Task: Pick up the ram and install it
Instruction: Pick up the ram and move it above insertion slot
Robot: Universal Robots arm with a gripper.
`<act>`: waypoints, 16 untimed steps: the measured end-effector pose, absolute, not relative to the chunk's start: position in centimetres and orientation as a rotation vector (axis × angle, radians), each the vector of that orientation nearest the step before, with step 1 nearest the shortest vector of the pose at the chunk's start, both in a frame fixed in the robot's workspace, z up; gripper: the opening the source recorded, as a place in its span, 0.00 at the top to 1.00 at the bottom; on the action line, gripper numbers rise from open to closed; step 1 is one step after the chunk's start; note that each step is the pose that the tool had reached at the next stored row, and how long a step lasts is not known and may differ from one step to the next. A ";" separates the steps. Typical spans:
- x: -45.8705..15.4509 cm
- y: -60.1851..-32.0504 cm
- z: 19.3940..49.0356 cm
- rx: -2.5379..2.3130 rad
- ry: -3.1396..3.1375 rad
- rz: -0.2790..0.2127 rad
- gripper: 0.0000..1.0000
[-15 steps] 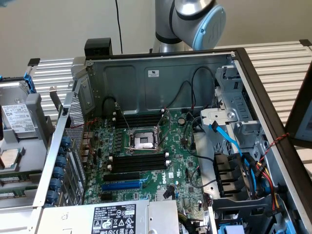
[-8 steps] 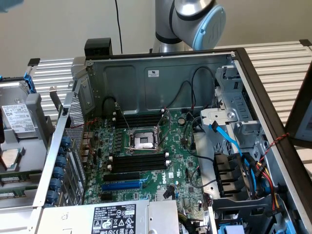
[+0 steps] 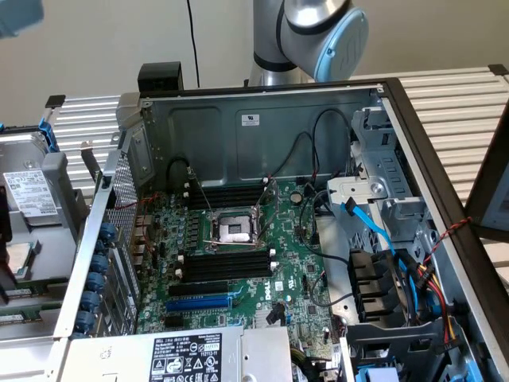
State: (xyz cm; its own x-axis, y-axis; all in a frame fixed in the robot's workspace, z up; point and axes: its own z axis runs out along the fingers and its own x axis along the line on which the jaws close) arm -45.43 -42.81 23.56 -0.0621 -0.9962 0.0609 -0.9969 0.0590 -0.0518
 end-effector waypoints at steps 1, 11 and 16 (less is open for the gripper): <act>-45.4 -42.7 23.4 2.152 -2.274 0.125 0.70; -44.9 -42.4 21.8 2.189 -2.243 0.123 0.70; -44.6 -42.4 21.1 2.195 -2.250 0.108 0.70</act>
State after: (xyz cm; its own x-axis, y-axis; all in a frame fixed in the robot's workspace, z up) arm -44.65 -42.44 21.12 -0.0258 -0.9986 0.0452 -0.9984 0.0235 -0.0518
